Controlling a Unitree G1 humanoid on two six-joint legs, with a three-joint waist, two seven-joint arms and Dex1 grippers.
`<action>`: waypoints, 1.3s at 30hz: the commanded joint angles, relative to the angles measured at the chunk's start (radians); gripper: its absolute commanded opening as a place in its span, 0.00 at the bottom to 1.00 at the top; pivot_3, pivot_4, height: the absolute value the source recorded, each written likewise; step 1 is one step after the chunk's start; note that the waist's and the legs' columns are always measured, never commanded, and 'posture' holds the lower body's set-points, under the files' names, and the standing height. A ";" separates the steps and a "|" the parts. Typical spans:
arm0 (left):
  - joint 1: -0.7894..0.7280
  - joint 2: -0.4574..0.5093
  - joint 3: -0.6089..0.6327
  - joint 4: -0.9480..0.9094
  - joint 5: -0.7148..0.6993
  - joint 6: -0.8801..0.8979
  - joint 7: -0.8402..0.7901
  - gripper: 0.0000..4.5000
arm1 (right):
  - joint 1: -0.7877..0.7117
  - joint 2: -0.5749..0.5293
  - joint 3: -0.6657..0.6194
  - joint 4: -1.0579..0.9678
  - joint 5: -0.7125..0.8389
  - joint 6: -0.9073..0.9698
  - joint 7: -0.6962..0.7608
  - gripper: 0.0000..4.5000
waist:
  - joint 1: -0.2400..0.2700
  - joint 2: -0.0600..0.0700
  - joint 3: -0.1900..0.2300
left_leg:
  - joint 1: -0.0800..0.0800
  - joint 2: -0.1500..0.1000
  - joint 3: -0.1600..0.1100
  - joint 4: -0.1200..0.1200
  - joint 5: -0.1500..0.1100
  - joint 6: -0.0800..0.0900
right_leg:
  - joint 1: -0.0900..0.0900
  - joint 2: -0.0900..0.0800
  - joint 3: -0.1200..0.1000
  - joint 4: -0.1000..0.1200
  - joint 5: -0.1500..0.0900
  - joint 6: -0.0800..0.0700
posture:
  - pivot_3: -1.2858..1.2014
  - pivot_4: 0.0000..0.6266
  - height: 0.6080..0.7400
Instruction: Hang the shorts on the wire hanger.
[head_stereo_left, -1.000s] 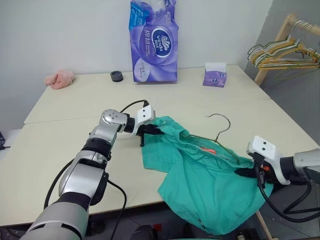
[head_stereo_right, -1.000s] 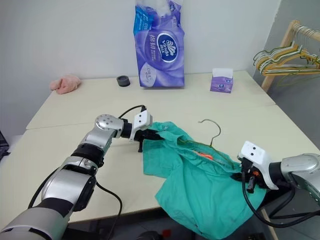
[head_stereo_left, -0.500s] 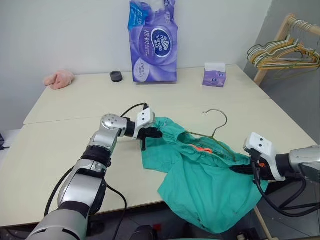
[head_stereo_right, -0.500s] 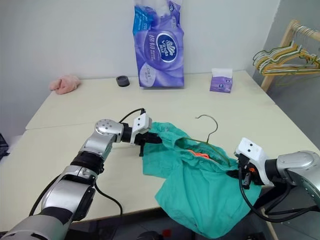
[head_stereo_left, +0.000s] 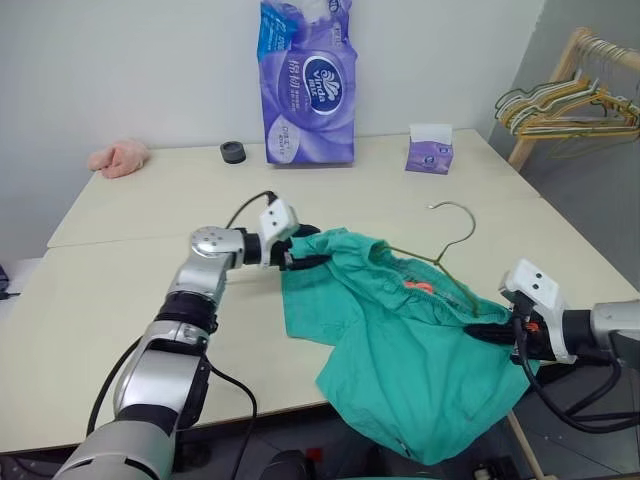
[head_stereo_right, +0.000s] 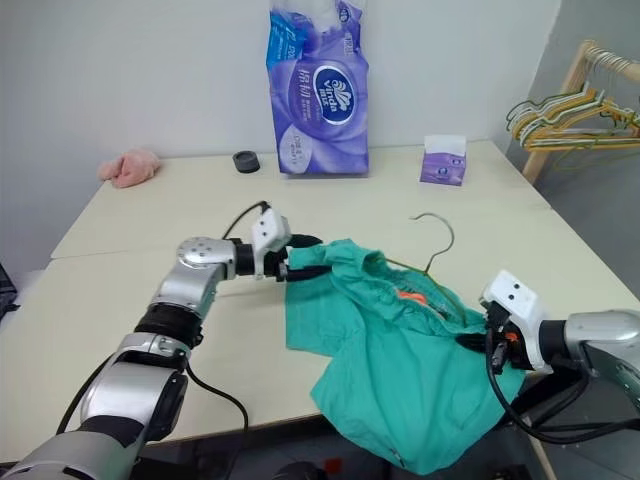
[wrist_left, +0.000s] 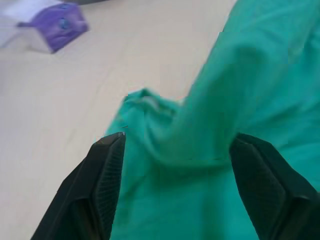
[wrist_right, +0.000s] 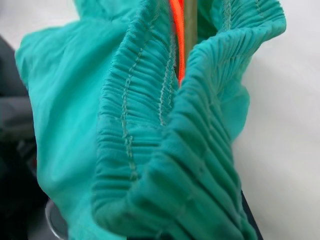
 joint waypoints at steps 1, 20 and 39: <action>0.048 -0.013 0.011 -0.206 -0.055 0.110 0.020 0.74 | 0.047 0.127 -0.179 -0.063 0.072 0.144 -0.143 0.00 | 0.004 0.000 0.000 | 0.000 0.000 0.000 0.000 0.000 0.000 | 0.000 -0.001 0.000 0.000 0.000 0.000 | 0.41 0.15 1.00; -0.022 -0.395 -0.301 -0.703 -0.177 0.494 0.068 0.74 | 0.133 0.187 -0.884 0.043 0.255 0.471 -0.644 0.00 | -0.061 0.028 0.053 | 0.001 -0.003 0.012 0.000 -0.004 0.007 | 0.003 0.007 0.011 0.001 -0.006 0.011 | 0.34 0.28 1.00; -0.269 -0.596 -0.271 -0.472 -0.102 0.276 0.231 0.74 | -0.278 -0.329 -0.879 0.815 0.291 0.471 -1.077 0.00 | -0.166 0.019 0.081 | 0.006 -0.003 0.047 -0.001 -0.014 0.024 | 0.001 0.008 0.047 -0.009 -0.008 0.029 | 0.35 0.30 1.00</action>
